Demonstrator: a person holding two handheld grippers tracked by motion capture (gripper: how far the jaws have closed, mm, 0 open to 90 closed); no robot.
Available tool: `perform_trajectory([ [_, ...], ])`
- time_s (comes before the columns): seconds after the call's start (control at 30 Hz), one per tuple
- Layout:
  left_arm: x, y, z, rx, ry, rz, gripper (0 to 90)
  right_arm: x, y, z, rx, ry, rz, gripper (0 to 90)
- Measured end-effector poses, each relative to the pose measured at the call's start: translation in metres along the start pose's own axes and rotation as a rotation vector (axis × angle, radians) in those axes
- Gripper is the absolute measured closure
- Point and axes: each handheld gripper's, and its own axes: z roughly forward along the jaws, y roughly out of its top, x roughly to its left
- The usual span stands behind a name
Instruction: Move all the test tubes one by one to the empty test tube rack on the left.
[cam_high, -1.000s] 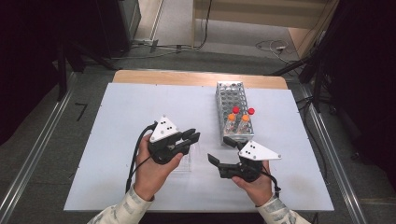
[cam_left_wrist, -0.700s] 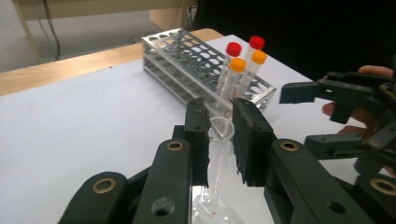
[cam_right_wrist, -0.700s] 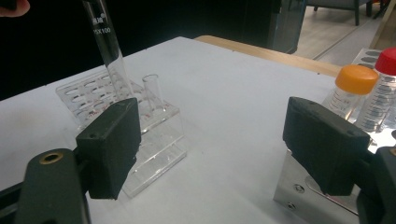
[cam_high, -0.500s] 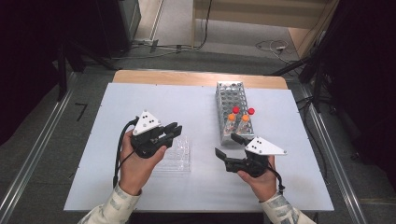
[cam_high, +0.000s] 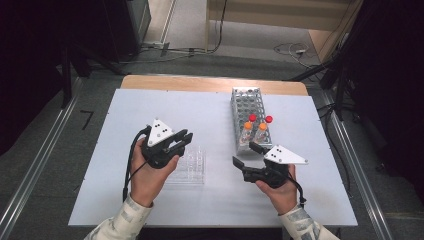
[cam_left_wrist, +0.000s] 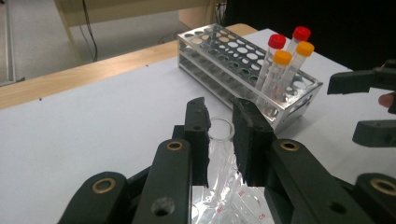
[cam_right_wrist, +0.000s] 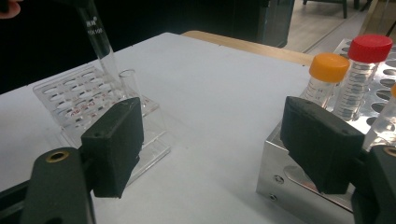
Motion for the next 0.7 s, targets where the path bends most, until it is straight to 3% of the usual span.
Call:
perform_trajectory([
  [0.4, -0.008, -0.014, 0.018, 0.052, 0.012, 0.039, 77.0, 0.0, -0.001, 0.0, 0.006, -0.002, -0.004, 20.2],
  [0.7, -0.008, -0.022, 0.024, 0.077, 0.012, 0.028, 76.5, 0.0, -0.001, 0.0, 0.006, -0.004, -0.003, 20.3],
])
